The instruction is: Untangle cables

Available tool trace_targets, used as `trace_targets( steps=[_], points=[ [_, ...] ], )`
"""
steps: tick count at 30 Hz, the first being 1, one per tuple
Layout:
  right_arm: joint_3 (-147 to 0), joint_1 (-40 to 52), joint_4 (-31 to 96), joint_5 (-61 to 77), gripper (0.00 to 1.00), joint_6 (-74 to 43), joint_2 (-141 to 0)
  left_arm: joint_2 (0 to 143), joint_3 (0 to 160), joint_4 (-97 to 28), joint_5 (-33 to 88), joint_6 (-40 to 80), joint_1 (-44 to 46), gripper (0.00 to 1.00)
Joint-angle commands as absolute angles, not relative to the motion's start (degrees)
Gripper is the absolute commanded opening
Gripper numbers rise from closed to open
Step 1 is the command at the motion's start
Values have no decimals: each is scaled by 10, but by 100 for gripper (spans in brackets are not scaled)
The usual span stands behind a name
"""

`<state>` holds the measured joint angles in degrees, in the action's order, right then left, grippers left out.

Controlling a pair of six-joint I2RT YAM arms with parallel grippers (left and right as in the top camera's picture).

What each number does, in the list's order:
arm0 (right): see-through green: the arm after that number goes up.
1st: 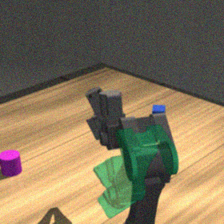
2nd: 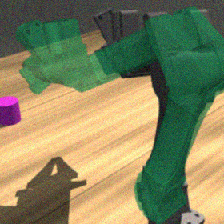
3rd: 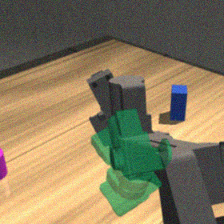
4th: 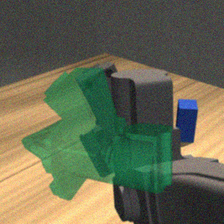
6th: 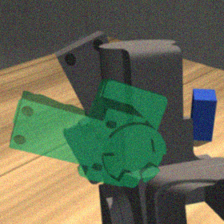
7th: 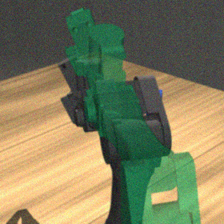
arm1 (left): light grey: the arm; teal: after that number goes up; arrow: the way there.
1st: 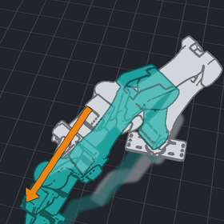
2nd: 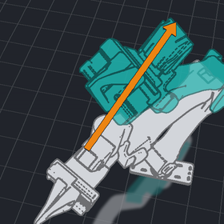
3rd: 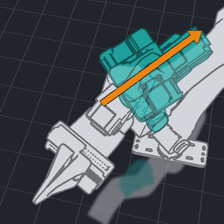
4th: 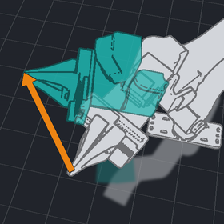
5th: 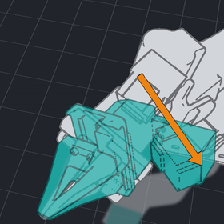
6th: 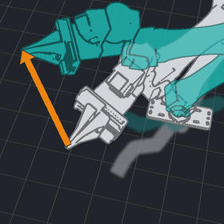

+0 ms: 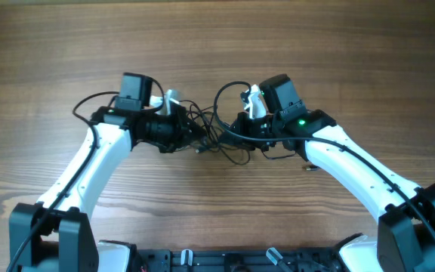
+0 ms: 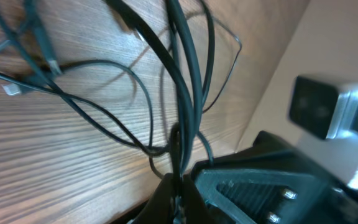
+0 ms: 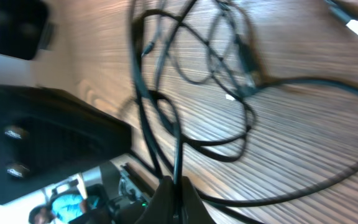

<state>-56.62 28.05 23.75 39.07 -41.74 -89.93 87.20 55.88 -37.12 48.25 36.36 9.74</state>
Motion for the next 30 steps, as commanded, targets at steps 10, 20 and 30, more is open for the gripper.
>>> trace_targets(
  steps=[10, 20, 30],
  points=[
    [-566, 282, 277, 300, 4, -389, -898, 870, 562, -380, 486, 362, 40, 4],
    [-566, 282, 264, 314, 4, -390, -898, 870, 562, -408, 478, 350, 108, 53],
    [-566, 282, 262, 329, 4, -390, -898, 870, 562, -383, 389, 383, 159, 49]
  ],
)
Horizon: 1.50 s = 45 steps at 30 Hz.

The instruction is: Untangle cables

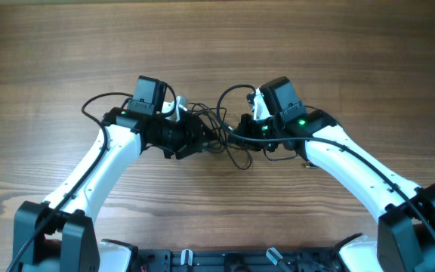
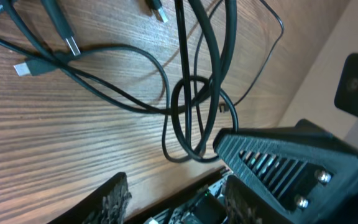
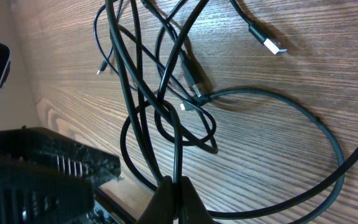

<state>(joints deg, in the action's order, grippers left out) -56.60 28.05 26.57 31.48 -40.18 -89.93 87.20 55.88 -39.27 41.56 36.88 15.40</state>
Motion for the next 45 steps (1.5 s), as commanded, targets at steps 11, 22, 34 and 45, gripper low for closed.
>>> trace_targets(
  steps=[11, 22, 34, 45],
  points=[
    [-566, 282, 262, 331, 4, -390, -898, 872, 562, -368, 368, 411, 183, 42],
    [-566, 282, 262, 331, 4, -390, -898, 872, 562, -351, 322, 412, 212, 40],
    [-566, 282, 262, 331, 4, -390, -898, 890, 562, -351, 299, 412, 213, 33],
    [-566, 282, 262, 331, 4, -390, -898, 903, 562, -334, 305, 412, 220, 4]
  ],
)
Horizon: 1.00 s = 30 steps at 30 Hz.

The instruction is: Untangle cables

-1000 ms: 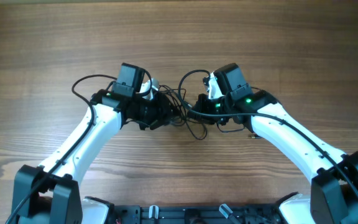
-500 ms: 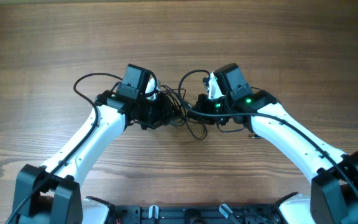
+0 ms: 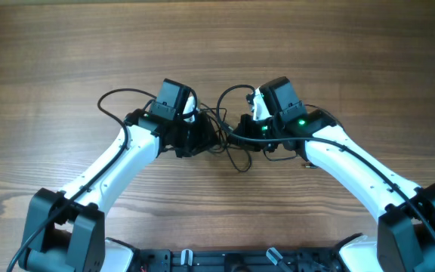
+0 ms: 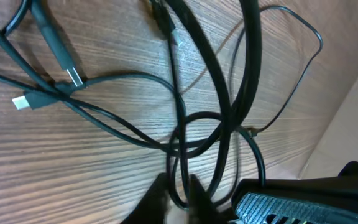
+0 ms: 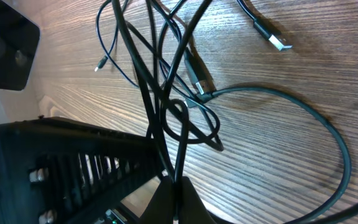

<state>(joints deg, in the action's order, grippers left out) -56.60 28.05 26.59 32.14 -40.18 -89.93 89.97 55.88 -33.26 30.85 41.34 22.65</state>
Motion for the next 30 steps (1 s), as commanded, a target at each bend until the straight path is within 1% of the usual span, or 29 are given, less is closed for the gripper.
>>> trace_targets(
  steps=[1, 6, 9, 12, 15, 17, 19, 22, 25, 26, 30],
  points=[
    [-566, 282, 262, 330, 4, -390, -898, 903, 562, -334, 308, 412, 217, 4],
    [-566, 282, 262, 330, 4, -390, -898, 903, 562, -343, 324, 408, 183, 4],
    [-566, 282, 262, 328, 4, -390, -898, 893, 562, -373, 346, 373, 126, 4],
    [-566, 282, 262, 328, 4, -390, -898, 883, 562, -371, 409, 337, 53, 4],
    [-566, 282, 262, 329, 4, -390, -898, 883, 562, -346, 519, 323, -2, 5],
    [-566, 282, 262, 329, 4, -390, -898, 883, 562, -333, 568, 323, -15, 11],
    [-566, 282, 262, 329, 4, -390, -898, 883, 562, -339, 575, 320, -8, 20],
    [-566, 282, 262, 329, 4, -390, -898, 883, 562, -354, 574, 302, 25, 26],
    [-566, 282, 262, 329, 4, -390, -898, 884, 562, -365, 558, 300, 97, 29],
    [-566, 282, 262, 329, 4, -390, -898, 884, 562, -365, 551, 300, 116, 31],
    [-566, 282, 262, 329, 4, -390, -898, 884, 562, -362, 500, 316, 171, 33]
  ],
)
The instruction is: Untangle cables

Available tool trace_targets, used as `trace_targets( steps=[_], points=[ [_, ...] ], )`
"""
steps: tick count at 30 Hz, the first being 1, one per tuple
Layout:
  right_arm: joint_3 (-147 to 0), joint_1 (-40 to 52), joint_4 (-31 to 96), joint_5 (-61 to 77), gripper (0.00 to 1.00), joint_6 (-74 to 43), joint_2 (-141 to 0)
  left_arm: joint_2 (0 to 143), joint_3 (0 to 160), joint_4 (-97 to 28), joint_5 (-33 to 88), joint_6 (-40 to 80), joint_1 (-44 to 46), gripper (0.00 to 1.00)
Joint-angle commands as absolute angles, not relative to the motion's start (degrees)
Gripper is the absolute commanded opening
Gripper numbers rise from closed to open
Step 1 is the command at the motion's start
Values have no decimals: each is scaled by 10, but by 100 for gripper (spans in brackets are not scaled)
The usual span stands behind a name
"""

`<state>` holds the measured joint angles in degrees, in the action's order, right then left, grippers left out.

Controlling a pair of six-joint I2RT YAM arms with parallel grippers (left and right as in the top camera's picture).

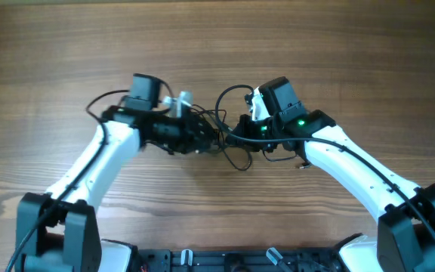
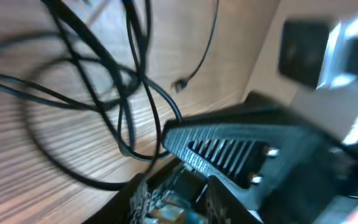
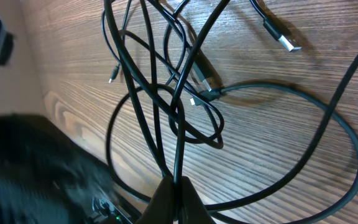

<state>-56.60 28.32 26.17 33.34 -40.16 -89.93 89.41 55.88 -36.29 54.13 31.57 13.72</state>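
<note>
A knot of thin black cables (image 1: pixel 221 130) lies at the table's middle between both arms. In the right wrist view the cables (image 3: pixel 179 106) cross in loops, with a silver USB plug (image 3: pixel 284 40) at the top right. My right gripper (image 3: pixel 176 190) is shut on one black strand rising from the knot, and overhead the right gripper (image 1: pixel 237 134) sits at the knot's right edge. My left gripper (image 2: pixel 176 202) is open, nothing clearly between its fingers, with cable loops (image 2: pixel 104 93) just ahead. Overhead, the left gripper (image 1: pixel 204 137) is at the knot's left edge.
The wooden table (image 1: pixel 217 45) stretches all round the arms. The right arm's black housing (image 2: pixel 241 149) fills the right side of the left wrist view, very close. A small loose cable end (image 1: pixel 302 165) lies below the right forearm.
My left gripper's fingers were close together at a cable loop and now stand open. The left wrist has shifted back to the left. The right gripper still pinches its strand.
Both grippers were first shut on strands of the knot. Then the left one was open, nearer the knot. It then stood closed in on a loop beside the right gripper, and now is open again with its wrist farther left. The right gripper kept its hold throughout.
</note>
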Motion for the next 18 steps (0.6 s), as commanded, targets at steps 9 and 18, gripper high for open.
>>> trace_targets(
  steps=[9, 18],
  points=[
    [-566, 282, 262, 331, 4, -390, -898, 884, 562, -345, 416, 352, 206, 33],
    [-566, 282, 262, 331, 4, -390, -898, 884, 562, -348, 416, 365, 206, 27]
  ],
)
